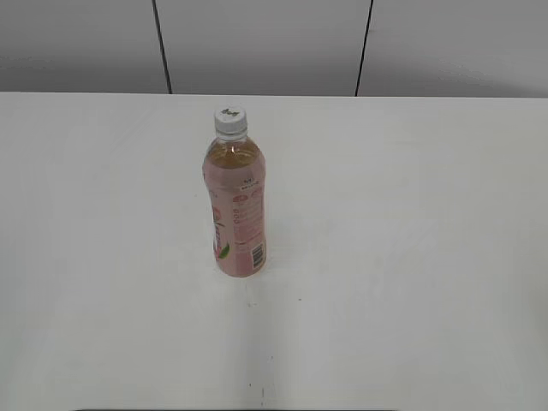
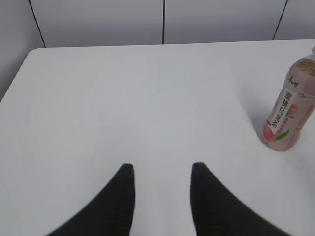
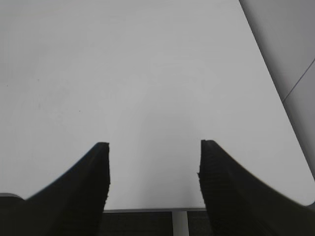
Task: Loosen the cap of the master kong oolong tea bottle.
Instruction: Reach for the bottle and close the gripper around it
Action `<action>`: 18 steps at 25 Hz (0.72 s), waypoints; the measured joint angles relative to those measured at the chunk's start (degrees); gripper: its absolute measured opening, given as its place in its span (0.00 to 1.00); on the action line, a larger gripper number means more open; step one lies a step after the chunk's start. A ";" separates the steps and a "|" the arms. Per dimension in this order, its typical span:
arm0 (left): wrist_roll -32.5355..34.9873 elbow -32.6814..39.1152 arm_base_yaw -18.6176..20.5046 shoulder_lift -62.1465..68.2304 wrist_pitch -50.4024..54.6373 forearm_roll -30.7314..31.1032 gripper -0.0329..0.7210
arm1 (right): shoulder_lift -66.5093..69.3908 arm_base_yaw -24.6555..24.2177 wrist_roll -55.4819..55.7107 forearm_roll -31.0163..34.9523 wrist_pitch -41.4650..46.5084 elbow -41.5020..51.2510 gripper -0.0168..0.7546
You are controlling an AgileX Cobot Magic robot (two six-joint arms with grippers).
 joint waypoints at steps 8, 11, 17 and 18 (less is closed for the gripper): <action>0.00 0.00 0.00 0.00 0.00 0.00 0.36 | 0.00 0.00 0.00 0.00 0.00 0.00 0.59; 0.00 0.00 0.00 0.00 0.00 -0.25 0.36 | 0.00 0.00 0.00 0.00 0.00 0.00 0.59; 0.00 -0.15 0.00 0.96 -0.84 -0.48 0.36 | 0.00 0.00 0.00 0.00 0.00 0.00 0.59; 0.00 -0.46 0.00 1.57 -1.99 -0.48 0.36 | 0.00 0.00 0.00 0.00 0.00 0.00 0.59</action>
